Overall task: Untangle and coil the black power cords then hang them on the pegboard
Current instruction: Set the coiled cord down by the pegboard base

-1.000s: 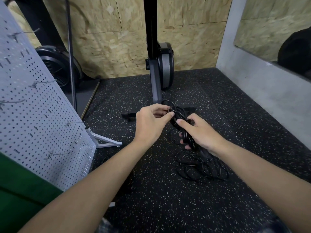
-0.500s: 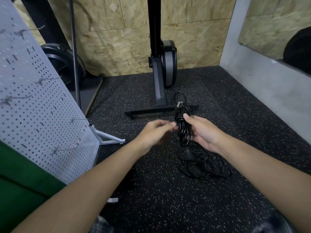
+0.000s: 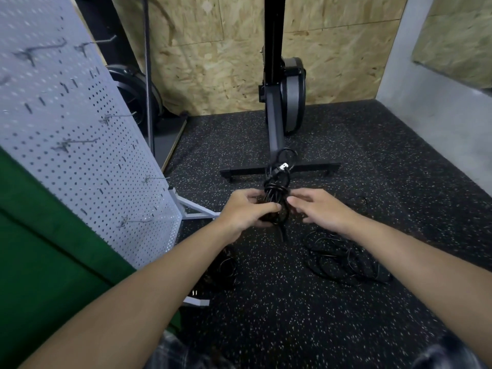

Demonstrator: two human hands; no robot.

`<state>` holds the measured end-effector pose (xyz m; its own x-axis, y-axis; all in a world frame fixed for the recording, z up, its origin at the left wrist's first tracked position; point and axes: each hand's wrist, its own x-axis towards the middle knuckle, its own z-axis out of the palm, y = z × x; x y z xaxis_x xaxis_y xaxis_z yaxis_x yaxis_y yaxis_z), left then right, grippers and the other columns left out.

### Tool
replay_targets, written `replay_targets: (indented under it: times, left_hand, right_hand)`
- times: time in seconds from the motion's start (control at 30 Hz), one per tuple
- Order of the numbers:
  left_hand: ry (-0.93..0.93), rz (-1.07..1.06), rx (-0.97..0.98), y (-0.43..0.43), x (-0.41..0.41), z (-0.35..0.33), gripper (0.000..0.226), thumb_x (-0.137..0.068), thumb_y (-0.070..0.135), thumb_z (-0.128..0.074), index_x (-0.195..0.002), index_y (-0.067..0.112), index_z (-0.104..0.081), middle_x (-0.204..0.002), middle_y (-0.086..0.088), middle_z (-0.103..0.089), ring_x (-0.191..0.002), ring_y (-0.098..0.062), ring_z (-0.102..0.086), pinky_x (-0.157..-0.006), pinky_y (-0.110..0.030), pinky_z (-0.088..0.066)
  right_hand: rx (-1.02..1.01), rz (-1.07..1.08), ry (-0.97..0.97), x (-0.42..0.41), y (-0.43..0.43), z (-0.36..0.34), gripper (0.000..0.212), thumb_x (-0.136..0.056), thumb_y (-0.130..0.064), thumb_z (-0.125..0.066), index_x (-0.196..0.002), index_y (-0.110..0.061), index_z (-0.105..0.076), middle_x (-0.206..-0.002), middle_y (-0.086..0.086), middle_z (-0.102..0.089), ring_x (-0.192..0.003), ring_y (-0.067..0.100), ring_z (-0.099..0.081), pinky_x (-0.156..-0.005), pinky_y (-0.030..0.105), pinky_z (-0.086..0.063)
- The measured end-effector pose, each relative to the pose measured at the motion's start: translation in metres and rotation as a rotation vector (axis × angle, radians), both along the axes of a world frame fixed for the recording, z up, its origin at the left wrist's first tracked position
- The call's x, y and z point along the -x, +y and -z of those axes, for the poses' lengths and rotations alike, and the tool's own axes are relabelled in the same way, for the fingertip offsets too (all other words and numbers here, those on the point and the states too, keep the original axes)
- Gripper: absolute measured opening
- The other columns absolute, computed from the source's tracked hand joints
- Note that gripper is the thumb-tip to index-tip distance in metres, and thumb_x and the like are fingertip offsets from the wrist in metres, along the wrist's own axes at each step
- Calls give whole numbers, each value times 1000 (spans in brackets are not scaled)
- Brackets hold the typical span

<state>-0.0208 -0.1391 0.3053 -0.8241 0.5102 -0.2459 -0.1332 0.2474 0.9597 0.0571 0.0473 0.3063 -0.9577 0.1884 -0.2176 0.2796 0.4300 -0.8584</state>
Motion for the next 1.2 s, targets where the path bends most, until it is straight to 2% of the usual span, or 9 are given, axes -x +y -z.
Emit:
replay_targets:
  times: [0.23,0.3,0.37,0.47,0.6,0.73,0.83,1.03,1.2]
  left_hand:
    - [-80,-17,60,-21,21,18,28,-87,3,-82,-113,2,-73,-112,-13,-78,-97,-22,-78,-86,-39,-65]
    - [-95,-14,57,-23,26,18,14,-90,1,-79,-95,11,-71,-90,2,-81,-82,-9,-78,-85,-36,-64]
    - [-108,-39,58,-26,33,19,23,-92,-2,-75,-83,16,-63,-64,17,-74,-66,0,-73,-81,-32,-64]
    - [-116,-59,96,-38,47,27,13,-93,1,-76,-102,7,-70,-95,2,-81,-84,-8,-76,-79,-30,-65]
    - [-107,-140,180,-58,63,61,52,-91,4,-78,-137,-2,-55,-119,1,-60,-94,-16,-70,-87,-35,-63]
    - [-163,-157,220,-70,73,112,21,-93,2,-76,-110,6,-63,-102,-4,-69,-88,-16,-70,-76,-28,-64]
    - [-201,-195,267,-74,83,160,15,-92,2,-77,-91,13,-67,-94,-7,-71,-88,-18,-71,-85,-37,-64]
    - [-249,-213,320,-65,103,247,43,-89,15,-84,-127,2,-68,-115,-9,-74,-99,-24,-74,-81,-38,-66]
    - [-176,-214,425,-41,108,304,30,-94,21,-79,-120,9,-70,-111,-6,-74,-91,-16,-73,-78,-32,-65]
  right_hand:
    - [-189,-175,7,8,-18,24,58,-104,-25,-63,-158,-26,-43,-145,-13,-59,-127,5,-58,-111,33,-46]
    - [-197,-172,4,11,-20,27,54,-104,-24,-62,-156,-26,-46,-144,-13,-60,-126,6,-58,-109,31,-46]
    - [-241,-195,-22,13,-18,33,48,-105,-25,-62,-152,-25,-51,-142,-10,-61,-123,8,-59,-102,25,-45]
    - [-371,-284,-86,17,-17,49,46,-105,-27,-62,-150,-24,-53,-144,-5,-59,-126,12,-58,-100,23,-44]
    - [-408,-321,-144,36,-24,75,55,-105,-27,-61,-157,-24,-42,-152,-1,-53,-136,19,-52,-112,34,-44]
    - [-411,-338,-169,57,-35,109,60,-106,-25,-58,-160,-23,-34,-156,2,-48,-141,23,-47,-115,36,-41]
    - [-407,-353,-186,73,-41,138,63,-106,-26,-57,-162,-24,-29,-162,3,-40,-147,24,-39,-118,34,-34]
    - [-429,-394,-262,100,-49,198,69,-105,-26,-59,-164,-23,-24,-166,8,-35,-147,29,-40,-118,38,-38]
    - [-444,-389,-349,110,-45,241,64,-107,-23,-52,-164,-19,-23,-162,10,-39,-143,30,-44,-113,39,-42]
